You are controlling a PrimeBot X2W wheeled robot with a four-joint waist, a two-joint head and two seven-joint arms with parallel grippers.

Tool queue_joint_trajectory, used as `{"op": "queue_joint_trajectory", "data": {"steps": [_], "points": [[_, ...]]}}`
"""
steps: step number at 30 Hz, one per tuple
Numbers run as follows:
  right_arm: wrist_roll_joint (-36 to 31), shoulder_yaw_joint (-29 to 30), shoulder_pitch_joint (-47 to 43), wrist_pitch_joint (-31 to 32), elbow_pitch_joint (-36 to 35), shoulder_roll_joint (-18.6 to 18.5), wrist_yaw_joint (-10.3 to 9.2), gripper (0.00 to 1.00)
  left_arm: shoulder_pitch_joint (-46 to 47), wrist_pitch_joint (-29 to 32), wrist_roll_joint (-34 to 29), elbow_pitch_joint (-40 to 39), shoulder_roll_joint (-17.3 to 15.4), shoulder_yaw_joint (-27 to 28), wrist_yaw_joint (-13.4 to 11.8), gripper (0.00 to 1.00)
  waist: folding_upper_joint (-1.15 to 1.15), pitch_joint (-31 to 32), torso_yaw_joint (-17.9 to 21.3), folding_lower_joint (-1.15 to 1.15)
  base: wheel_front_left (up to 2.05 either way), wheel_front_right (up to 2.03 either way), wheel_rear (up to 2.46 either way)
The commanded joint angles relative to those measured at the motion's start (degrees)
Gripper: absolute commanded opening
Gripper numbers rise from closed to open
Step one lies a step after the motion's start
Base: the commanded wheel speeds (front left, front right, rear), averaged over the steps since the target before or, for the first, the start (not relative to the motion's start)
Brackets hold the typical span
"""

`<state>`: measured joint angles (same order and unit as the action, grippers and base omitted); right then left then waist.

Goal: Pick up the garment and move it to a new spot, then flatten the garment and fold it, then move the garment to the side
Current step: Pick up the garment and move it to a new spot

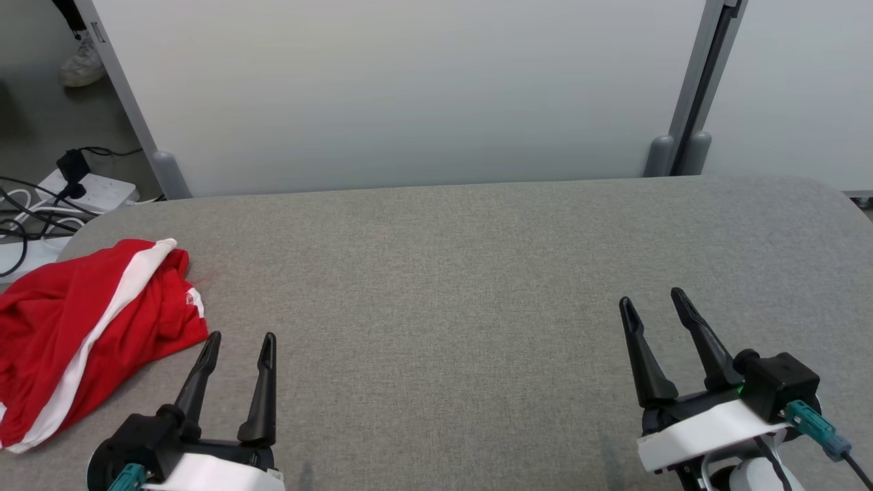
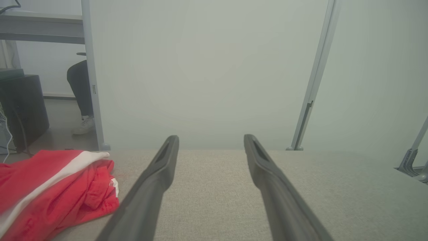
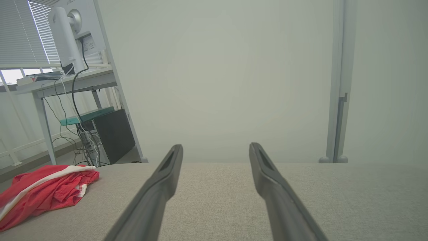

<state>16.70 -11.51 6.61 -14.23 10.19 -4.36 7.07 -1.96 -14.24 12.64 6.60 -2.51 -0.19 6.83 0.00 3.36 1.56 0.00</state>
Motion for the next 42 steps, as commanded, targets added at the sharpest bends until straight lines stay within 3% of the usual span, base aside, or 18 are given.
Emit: {"op": "queue_joint_trajectory", "data": {"steps": [1,9,28,42], "points": [[-0.34,-1.21,1.88,-0.77,-1.26,-0.58,0.42,1.00,2.41,-0.75,-0.14,-1.12,-0.37,1.67,-0.09,1.00,0.00,0.03,-0.17,0.00,0.00,0.00,0.00],[-0.06,-2.20,1.40,-0.77,-1.55,-0.79,0.42,1.00,2.02,-0.75,-0.44,-1.81,-0.37,1.98,-0.35,1.00,0.00,0.38,-2.93,0.00,0.00,0.00,0.00],[0.76,-2.50,0.22,-0.77,-2.25,-0.67,0.42,1.00,-0.41,-0.75,-1.15,-3.88,-0.37,3.08,-3.13,1.00,0.00,0.73,-13.71,0.00,0.00,0.00,0.00],[1.22,-3.28,0.24,-0.77,-2.22,-0.95,0.42,1.00,-0.57,-0.75,-1.23,-4.78,-0.37,3.78,-4.84,1.00,0.00,0.48,-15.06,0.00,0.00,0.00,0.00]]}}
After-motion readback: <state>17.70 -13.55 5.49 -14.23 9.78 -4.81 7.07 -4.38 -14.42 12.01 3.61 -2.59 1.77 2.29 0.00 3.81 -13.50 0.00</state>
